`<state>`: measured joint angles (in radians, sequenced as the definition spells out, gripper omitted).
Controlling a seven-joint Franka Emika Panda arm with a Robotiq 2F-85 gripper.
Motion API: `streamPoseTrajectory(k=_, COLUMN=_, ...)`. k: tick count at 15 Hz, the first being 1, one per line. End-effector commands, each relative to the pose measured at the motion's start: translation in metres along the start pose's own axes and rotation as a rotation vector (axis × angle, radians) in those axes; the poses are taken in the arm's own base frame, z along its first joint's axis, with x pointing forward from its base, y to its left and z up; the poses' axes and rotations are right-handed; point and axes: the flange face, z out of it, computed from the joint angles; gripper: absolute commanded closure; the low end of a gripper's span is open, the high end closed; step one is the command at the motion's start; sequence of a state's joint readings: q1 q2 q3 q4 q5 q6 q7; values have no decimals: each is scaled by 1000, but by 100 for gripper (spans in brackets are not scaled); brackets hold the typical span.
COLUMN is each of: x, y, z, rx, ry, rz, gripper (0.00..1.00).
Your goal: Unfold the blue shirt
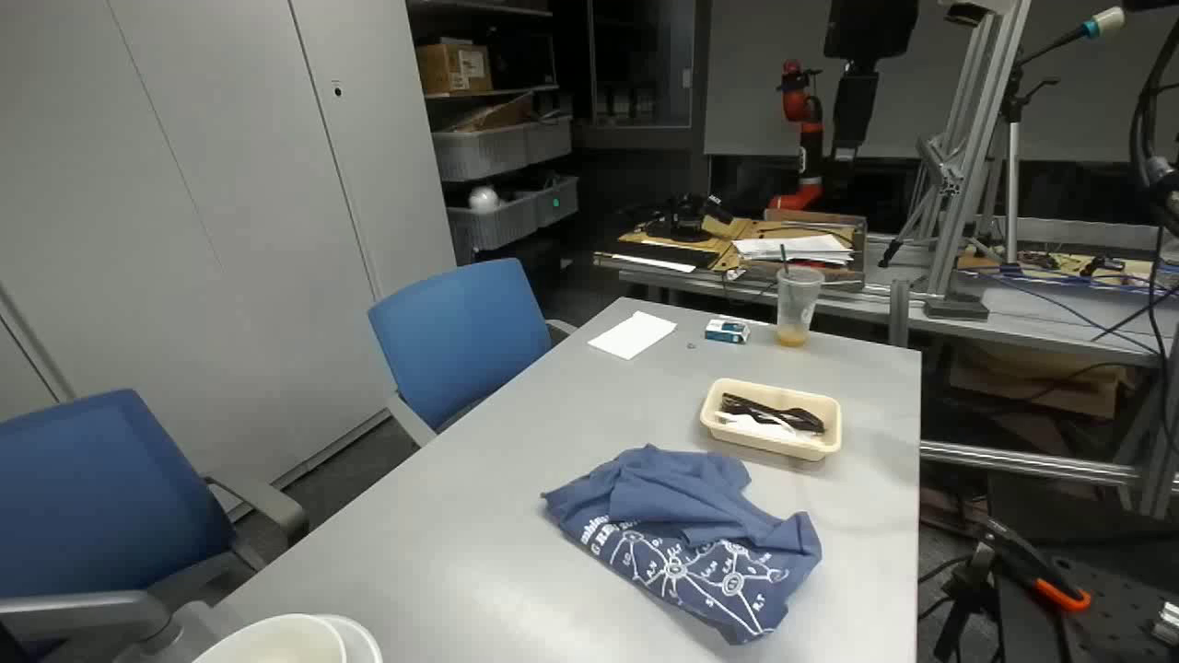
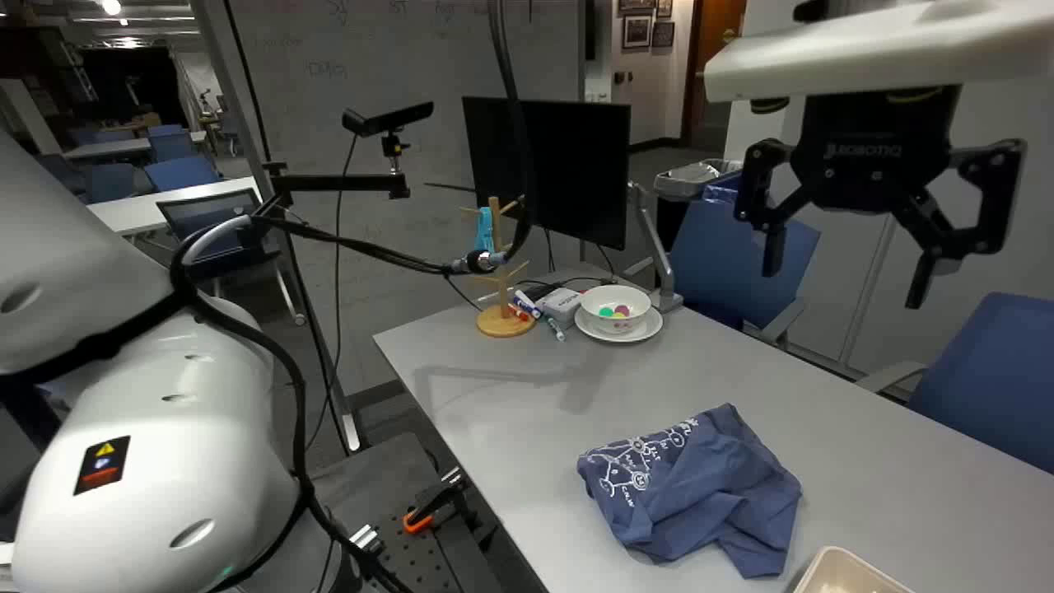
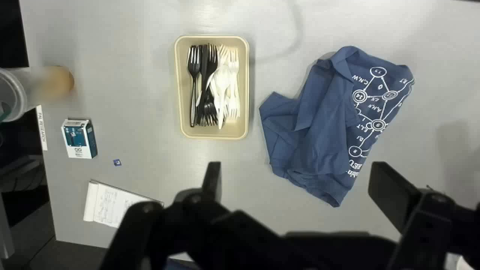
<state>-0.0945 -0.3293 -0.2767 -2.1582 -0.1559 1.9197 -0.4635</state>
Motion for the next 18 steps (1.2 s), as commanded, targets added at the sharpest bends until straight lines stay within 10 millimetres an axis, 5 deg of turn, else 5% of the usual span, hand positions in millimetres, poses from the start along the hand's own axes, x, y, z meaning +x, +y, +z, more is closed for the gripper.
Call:
streamPoseTrajectory(k=1, x=0, y=0, z=0, rx=1, ry=-2, rz=0, gripper=0)
streamPoseTrajectory(k=12, x=0, y=0, z=0, rx=1, ry=-2, rz=0, gripper=0)
streamPoseTrajectory(k=18, x=19, y=-38, z=10, rx=31, ry=-24, rz=-40, gripper=0)
